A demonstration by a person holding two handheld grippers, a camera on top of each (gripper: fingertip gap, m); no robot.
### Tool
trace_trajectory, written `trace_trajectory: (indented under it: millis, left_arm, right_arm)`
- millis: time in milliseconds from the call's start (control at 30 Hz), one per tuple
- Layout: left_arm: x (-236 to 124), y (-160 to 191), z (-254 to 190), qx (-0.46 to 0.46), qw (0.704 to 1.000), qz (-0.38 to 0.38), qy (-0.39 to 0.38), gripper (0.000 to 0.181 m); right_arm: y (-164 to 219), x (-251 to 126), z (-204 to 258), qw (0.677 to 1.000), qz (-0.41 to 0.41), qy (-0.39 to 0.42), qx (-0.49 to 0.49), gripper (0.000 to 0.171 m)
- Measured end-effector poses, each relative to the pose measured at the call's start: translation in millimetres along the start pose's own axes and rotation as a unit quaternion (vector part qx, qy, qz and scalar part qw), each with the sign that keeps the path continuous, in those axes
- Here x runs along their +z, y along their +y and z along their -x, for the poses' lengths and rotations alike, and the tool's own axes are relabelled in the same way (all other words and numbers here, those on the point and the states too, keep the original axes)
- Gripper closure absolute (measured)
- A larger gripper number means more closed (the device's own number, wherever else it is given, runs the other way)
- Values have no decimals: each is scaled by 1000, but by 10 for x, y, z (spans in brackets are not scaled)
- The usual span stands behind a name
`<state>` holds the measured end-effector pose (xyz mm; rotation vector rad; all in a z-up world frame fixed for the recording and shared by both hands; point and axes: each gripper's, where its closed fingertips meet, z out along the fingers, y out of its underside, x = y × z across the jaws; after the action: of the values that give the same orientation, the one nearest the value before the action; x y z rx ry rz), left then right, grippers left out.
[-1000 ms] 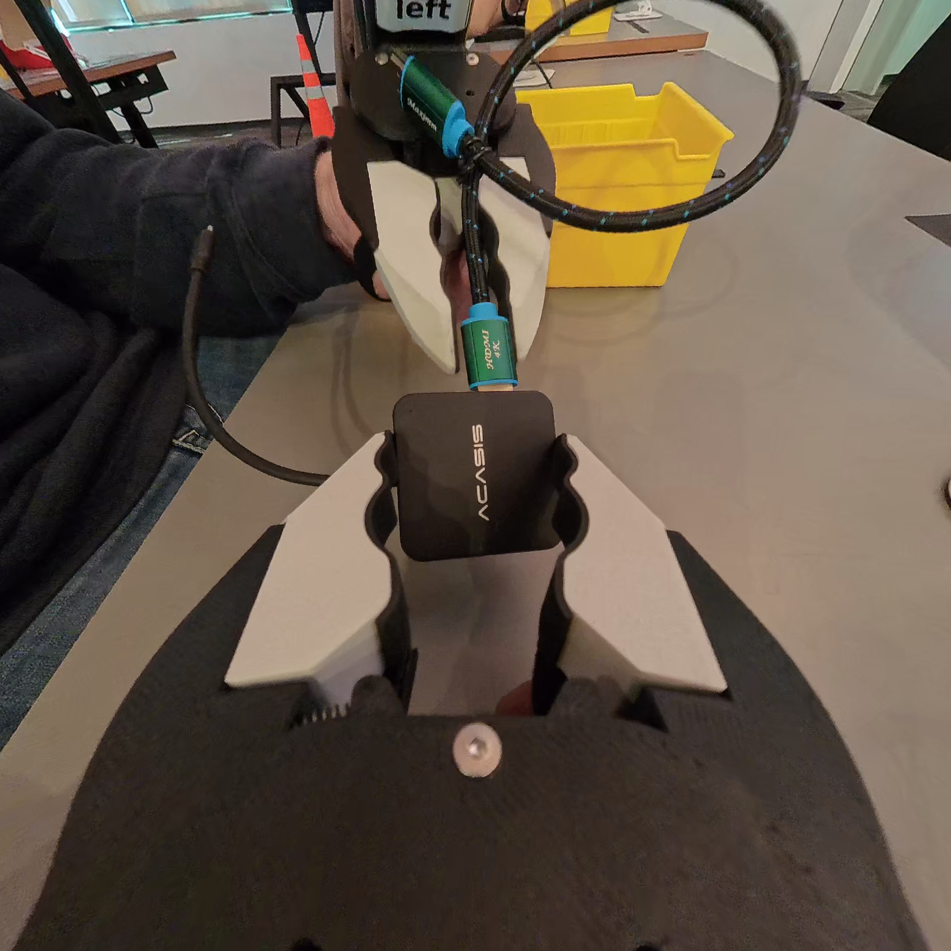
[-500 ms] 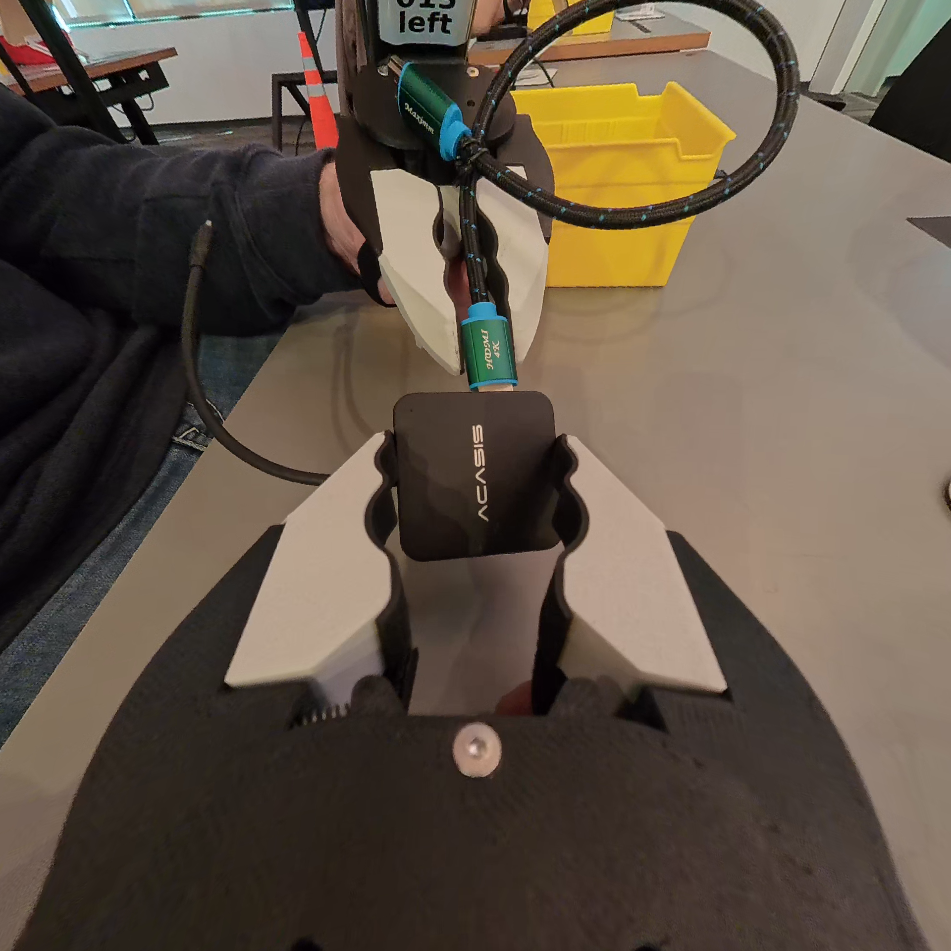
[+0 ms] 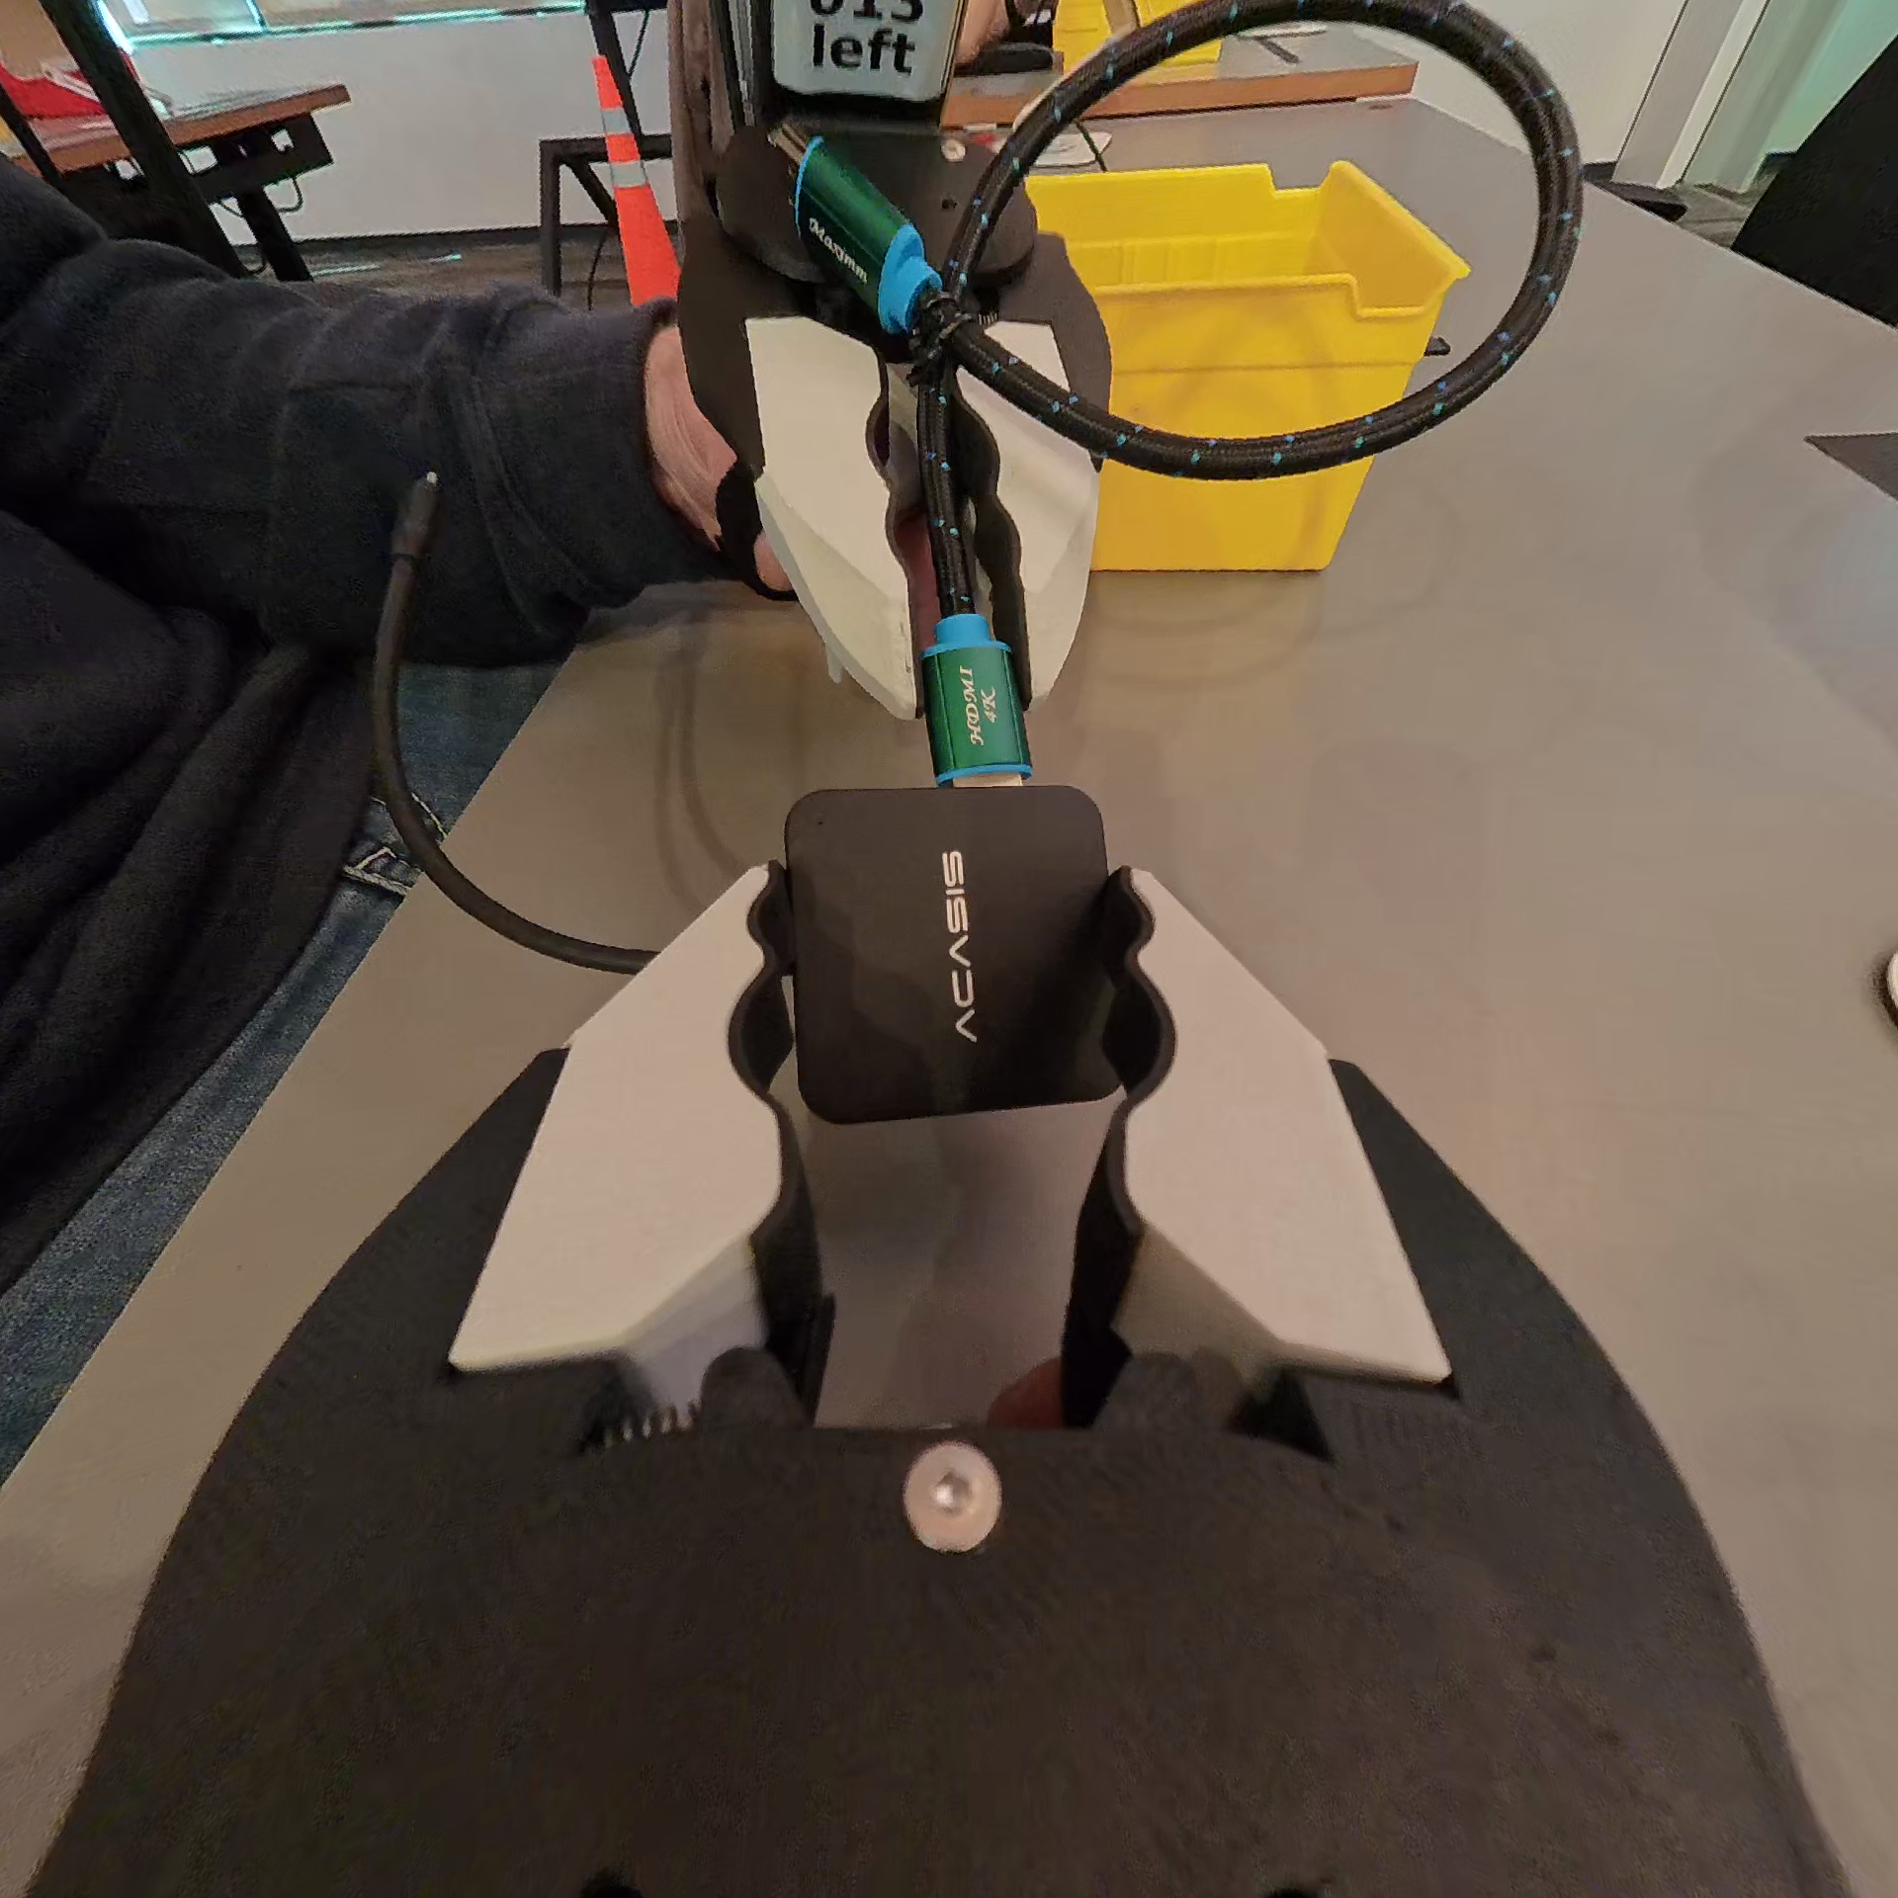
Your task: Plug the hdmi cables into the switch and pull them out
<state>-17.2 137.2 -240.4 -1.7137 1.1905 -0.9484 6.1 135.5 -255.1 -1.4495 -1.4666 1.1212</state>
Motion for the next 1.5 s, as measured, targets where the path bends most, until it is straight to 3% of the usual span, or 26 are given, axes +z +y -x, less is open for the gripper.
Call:
trace_trajectory:
  millis: [133, 167, 200, 233, 267, 333, 467, 533, 600, 833, 1000, 1100, 1267, 1367, 1500]
  left_arm:
    - [21, 8, 2, -3, 1000, -13, -1, 161]
    - [29, 21, 6, -1, 1000, -8, -4, 161]
    - [81, 142, 78, 5, 999, 30, -28, 162]
    - [228, 310, -39, 19, 997, 72, 0, 161]
    - [372, 331, -205, 27, 996, 84, 29, 160]
    - [489, 248, -268, 42, 996, 71, 22, 160]
    - [282, 197, -81, 2, 999, 34, 12, 162]
    - [245, 153, -49, 12, 1000, 26, 0, 162]
    - [188, 109, -29, 11, 1000, 16, 3, 162]
    - [-20, 0, -37, 48, 998, 32, -2, 162]
    - [-70, -45, -83, 59, 998, 37, 4, 161]
    - [-136, -99, -58, 58, 998, 30, 0, 162]
    - [-70, -133, -147, 67, 997, 36, 14, 161]
    - [34, -110, -220, 76, 996, 42, 23, 161]
    - [31, -90, -230, 73, 996, 36, 33, 162]
  right_arm:
    - [-18, -22, 3, 1000, -9, 0, 1, 113]
    - [-75, -41, 92, 999, -28, -29, -6, 171]
    - [-246, -76, 141, 995, -85, -43, -1, 171]
    - [-337, -49, 116, 994, -108, -34, 5, 171]
    - [-221, 58, 101, 998, -63, -27, -7, 171]
    - [-218, 7, 49, 998, -61, -19, -3, 171]
    - [-339, -350, -142, 993, -108, 43, 17, 171]
    - [-244, -332, -232, 995, -59, 80, 23, 121]
    - [-35, -272, -279, 995, 2, 91, 31, 97]
    - [204, -115, 27, 994, 106, 26, -26, 73]
    - [-80, -340, -92, 998, 45, 43, -17, 84]
    - [216, -383, -149, 986, 143, 69, -42, 85]
    - [346, -64, 3, 974, 200, 44, -93, 75]
    - [414, 162, 115, 972, 206, 11, -111, 92]
    - [404, 199, 205, 981, 173, -19, -88, 93]
